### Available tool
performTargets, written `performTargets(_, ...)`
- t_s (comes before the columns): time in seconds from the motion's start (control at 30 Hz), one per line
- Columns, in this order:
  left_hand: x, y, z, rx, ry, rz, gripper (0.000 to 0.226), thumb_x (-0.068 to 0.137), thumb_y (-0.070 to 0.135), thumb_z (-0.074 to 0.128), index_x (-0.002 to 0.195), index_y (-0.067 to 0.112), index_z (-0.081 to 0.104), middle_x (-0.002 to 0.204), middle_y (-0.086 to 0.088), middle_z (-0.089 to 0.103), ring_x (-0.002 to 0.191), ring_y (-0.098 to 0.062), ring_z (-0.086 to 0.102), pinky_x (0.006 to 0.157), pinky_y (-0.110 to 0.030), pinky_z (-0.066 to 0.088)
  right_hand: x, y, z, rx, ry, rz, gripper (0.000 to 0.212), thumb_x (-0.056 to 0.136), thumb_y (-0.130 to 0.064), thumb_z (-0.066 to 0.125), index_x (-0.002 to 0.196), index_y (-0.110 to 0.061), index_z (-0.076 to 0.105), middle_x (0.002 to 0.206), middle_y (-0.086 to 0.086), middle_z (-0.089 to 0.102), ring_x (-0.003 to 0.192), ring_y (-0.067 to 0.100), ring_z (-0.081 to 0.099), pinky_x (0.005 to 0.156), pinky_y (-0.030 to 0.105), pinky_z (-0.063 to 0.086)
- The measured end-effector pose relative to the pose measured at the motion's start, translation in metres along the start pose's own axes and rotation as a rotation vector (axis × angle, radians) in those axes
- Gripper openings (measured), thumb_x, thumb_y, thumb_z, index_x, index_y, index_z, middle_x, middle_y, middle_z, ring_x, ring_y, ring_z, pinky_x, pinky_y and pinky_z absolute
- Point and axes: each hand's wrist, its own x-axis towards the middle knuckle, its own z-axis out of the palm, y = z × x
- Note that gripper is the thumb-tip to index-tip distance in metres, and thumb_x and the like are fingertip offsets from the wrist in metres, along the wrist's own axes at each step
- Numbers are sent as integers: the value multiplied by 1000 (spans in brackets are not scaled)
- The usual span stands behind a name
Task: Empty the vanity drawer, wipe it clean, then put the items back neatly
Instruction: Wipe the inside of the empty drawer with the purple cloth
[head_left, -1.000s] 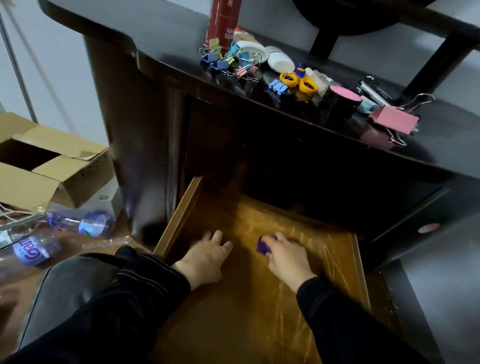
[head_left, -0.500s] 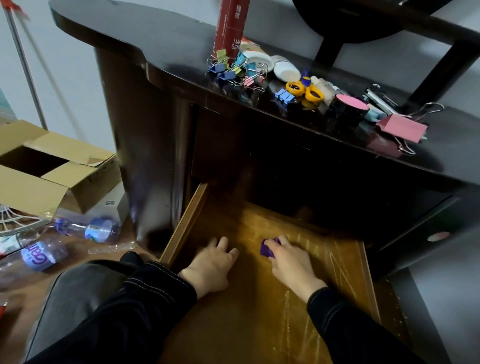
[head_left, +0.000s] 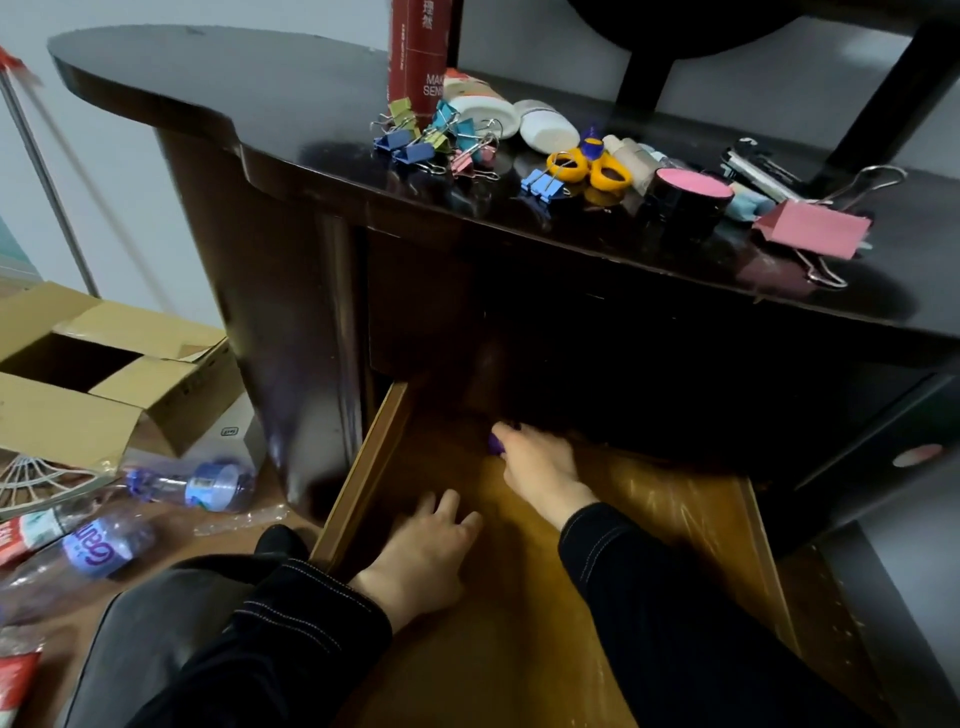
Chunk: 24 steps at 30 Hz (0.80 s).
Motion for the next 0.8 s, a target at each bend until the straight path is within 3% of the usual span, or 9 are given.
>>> performTargets(0.1,0,1,-1,7,-10,-1,75,92,33,65,154,26,24,154,-11,20,139,-38,27,109,-49,41,-6,24,-1,33,-38,133,43,97,-25,59,138,-31,46,129,6,59,117,32,59,86,36,53)
performTargets(0.23,-1,1,-3,17,-15,6,74,93,32,64,155,25,23,153,-12,21,137,-37,30,108,-48,42,-26,61,-2,-29,-39,247,31,98,-26,55,128,-32,54,117,3,64,106,27,62,73,29,45)
performTargets(0.37,-3,2,-5,11,-8,11,74,93,30,64,155,24,24,151,-11,23,136,-36,31,107,-46,43,-35,58,-10,-69,-34,342,25,98,-26,56,122,-28,58,113,3,65,102,25,65,68,28,42)
performTargets(0.63,-3,2,-4,16,-4,18,73,94,28,62,155,24,22,152,-12,22,136,-37,31,106,-45,44,-73,35,4,-30,8,111,41,95,-21,63,134,-24,50,131,9,51,95,28,66,74,34,59)
performTargets(0.8,-3,1,-2,-5,-17,7,76,93,27,64,156,24,22,154,-11,20,138,-36,29,108,-44,42,-39,64,-17,-61,-46,322,32,101,-24,50,132,-30,56,124,4,63,110,26,63,82,31,50)
